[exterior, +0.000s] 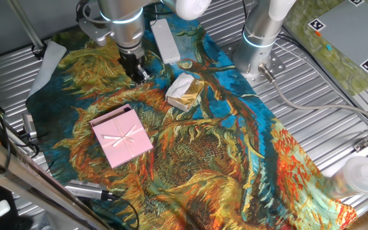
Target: Slide the outer casing onto the gift box
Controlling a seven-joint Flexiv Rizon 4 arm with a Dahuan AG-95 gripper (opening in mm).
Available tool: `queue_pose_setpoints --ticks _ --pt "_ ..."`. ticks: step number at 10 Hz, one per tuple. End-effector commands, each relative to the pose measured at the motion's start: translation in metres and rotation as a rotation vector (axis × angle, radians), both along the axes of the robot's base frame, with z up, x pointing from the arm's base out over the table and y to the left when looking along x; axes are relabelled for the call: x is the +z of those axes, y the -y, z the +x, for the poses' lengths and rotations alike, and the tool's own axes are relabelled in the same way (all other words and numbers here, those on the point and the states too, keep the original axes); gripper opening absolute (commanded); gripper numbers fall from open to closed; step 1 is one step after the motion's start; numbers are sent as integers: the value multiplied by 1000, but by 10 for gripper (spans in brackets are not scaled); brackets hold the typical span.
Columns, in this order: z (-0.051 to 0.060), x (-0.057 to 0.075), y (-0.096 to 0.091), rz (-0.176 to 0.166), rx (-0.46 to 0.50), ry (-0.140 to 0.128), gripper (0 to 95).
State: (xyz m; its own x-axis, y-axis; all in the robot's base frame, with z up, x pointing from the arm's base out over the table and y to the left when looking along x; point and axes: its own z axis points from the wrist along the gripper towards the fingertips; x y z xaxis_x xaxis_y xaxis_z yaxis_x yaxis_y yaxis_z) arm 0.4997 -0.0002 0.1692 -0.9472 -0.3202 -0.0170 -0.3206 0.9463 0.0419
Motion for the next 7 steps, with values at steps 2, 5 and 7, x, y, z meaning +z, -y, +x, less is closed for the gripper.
queue_pose_setpoints --ticks 2,5,7 --pt "-1 1 0 51 73 -1 0" --pt "-1 1 0 52 91 -2 0" --pt "-1 1 0 58 94 -3 0"
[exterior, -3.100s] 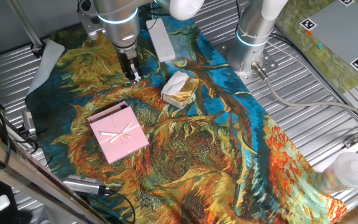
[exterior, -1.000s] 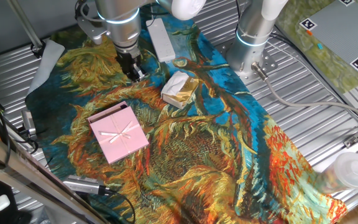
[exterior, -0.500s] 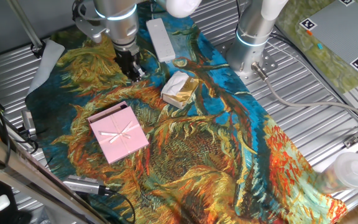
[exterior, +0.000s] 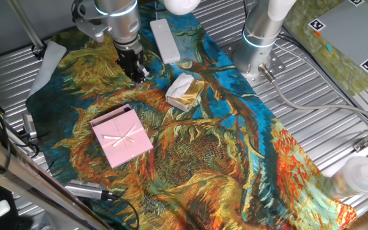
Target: Slide the outer casing onto the gift box
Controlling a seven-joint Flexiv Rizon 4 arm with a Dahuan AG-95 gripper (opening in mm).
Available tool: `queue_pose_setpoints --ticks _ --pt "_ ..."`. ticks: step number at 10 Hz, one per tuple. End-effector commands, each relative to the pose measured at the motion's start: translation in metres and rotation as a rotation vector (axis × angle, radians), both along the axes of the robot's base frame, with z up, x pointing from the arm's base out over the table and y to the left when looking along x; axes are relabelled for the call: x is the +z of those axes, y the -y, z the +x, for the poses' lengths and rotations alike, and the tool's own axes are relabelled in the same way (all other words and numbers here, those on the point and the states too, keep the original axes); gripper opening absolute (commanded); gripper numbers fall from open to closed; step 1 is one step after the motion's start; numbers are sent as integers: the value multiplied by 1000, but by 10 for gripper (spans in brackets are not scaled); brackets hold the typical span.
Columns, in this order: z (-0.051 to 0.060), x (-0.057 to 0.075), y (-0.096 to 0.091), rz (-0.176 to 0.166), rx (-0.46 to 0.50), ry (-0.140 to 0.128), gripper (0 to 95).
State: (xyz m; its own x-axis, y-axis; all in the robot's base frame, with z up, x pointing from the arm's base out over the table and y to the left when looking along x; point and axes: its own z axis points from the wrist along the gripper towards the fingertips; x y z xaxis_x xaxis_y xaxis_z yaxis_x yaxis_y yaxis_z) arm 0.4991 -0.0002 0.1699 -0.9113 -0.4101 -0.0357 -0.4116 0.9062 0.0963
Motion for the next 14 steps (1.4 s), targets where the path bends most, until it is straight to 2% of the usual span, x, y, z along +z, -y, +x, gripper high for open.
queue_pose_setpoints --ticks 1,5,7,9,10,12,14 --pt "0 0 0 -1 -7 -1 0" --pt "0 0 -1 2 -14 -4 0" --pt "21 -2 -25 11 -29 -11 0" --pt "40 -3 -60 5 -60 -13 0" --pt "58 -4 -87 3 -86 -15 0" --pt "76 -8 -116 3 -110 -15 0" --pt "87 -14 -141 -5 -127 -19 0"
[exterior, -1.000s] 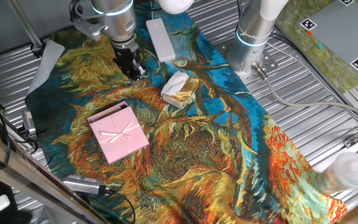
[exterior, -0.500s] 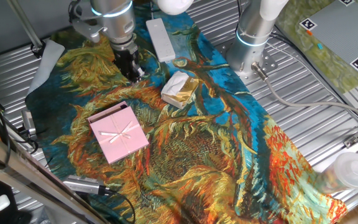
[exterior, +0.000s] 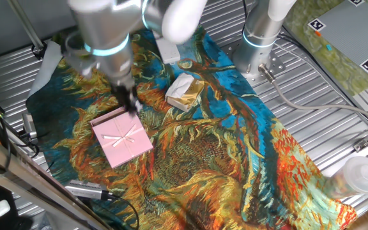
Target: Slide the outer casing onto the gift box
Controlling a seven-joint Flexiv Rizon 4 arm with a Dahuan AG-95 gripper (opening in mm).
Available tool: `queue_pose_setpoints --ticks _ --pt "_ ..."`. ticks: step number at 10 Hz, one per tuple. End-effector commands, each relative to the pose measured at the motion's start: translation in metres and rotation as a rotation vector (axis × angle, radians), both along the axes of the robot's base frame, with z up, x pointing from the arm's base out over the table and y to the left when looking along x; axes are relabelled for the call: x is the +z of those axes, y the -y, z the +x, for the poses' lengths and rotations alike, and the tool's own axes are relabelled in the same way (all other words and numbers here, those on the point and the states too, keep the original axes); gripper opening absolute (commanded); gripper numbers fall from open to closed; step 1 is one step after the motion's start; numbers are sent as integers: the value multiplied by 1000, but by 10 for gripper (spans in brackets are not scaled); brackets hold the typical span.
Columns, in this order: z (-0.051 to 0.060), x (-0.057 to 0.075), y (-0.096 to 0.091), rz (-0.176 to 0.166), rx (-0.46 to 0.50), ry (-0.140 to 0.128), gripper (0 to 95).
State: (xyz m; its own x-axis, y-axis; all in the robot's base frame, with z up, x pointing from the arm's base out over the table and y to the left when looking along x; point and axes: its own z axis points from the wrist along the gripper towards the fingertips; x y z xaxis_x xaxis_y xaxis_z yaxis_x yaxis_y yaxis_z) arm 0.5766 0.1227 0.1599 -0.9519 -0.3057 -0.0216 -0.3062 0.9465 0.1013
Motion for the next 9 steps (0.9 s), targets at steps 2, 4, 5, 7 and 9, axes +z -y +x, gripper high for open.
queue_pose_setpoints --ticks 2,4,5,7,9 --pt "16 -11 -45 -14 -36 -5 0" --pt "20 -19 -62 -45 -45 -2 0" --pt "21 -24 -68 -51 -49 0 0" --pt "20 -32 -75 -53 -50 4 0" --pt "21 -39 -85 -62 -64 4 0"
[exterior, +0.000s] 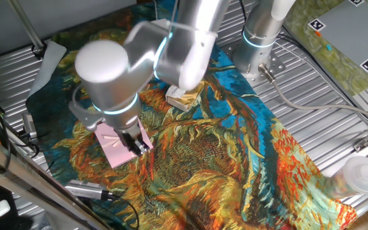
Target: Slide the outer casing onto the gift box
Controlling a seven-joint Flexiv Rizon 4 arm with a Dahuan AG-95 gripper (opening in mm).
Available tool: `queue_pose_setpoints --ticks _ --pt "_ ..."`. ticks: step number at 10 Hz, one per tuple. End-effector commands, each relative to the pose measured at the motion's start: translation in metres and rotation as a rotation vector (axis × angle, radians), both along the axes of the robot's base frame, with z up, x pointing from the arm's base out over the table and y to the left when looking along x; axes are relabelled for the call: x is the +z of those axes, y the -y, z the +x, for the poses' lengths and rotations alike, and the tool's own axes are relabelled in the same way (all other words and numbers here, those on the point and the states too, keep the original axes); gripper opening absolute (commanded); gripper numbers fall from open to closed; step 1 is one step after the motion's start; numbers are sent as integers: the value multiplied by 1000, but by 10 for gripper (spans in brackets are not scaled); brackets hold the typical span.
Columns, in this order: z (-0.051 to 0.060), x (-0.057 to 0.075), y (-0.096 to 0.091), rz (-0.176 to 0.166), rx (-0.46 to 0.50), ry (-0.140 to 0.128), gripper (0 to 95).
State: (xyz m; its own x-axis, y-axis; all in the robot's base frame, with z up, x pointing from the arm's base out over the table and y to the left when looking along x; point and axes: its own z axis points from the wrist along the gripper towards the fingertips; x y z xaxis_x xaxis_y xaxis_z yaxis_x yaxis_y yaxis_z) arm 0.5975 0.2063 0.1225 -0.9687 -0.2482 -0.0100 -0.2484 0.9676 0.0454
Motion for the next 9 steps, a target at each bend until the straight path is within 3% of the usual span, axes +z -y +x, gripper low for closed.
queue_pose_setpoints --ticks 1,5,9 --pt "0 -4 -6 -7 -4 0 0" --pt "1 -24 -19 -19 1 4 0" --pt "0 -41 -20 -60 32 14 0"
